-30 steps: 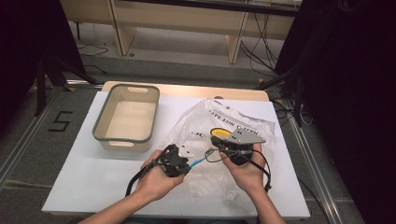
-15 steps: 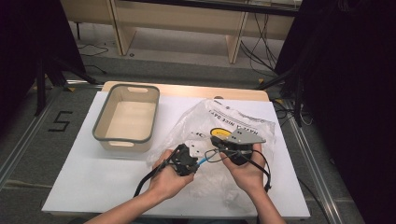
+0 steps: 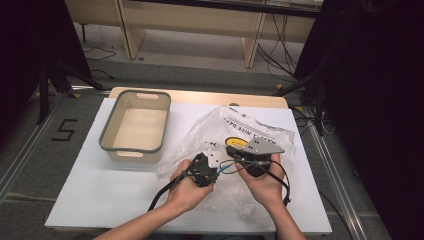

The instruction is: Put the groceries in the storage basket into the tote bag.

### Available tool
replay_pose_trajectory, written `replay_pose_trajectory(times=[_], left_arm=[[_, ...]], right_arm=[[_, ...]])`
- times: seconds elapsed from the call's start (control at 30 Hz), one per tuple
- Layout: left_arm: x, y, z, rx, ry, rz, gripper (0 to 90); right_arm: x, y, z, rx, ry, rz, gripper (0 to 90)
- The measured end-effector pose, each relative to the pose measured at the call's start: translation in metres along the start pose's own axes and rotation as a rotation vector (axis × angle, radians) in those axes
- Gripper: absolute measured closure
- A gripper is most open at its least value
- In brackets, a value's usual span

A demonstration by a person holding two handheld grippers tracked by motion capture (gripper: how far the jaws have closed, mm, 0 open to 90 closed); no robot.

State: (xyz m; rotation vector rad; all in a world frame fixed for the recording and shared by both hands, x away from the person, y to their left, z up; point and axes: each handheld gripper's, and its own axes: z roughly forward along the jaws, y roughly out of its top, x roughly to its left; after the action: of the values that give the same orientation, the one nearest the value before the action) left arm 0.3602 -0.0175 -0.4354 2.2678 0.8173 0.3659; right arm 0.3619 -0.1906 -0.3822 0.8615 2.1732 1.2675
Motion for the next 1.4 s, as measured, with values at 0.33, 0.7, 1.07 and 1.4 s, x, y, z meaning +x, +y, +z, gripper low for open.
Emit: replay_pose_trajectory(times=[0.33,0.7,1.07,1.4], left_arm=[[-0.002,0.002,0.009,-0.048,0.015,0.008,83.7],[-0.001,0.004,0.015,-0.091,0.024,0.015,83.6],[0.002,0.005,0.018,-0.139,0.002,0.023,79.6],[-0.001,0.003,0.000,-0.174,-0.013,0.041,66.5]], right_arm=[[-0.001,0.000,-0.001,0.002,-0.004,0.005,90.0],[-0.002,0.000,-0.001,0.001,-0.007,0.007,90.0],[-0.004,0.000,-0.002,-0.001,-0.014,0.005,90.0],[-0.004,-0.001,-0.002,0.001,-0.015,0.006,90.0]])
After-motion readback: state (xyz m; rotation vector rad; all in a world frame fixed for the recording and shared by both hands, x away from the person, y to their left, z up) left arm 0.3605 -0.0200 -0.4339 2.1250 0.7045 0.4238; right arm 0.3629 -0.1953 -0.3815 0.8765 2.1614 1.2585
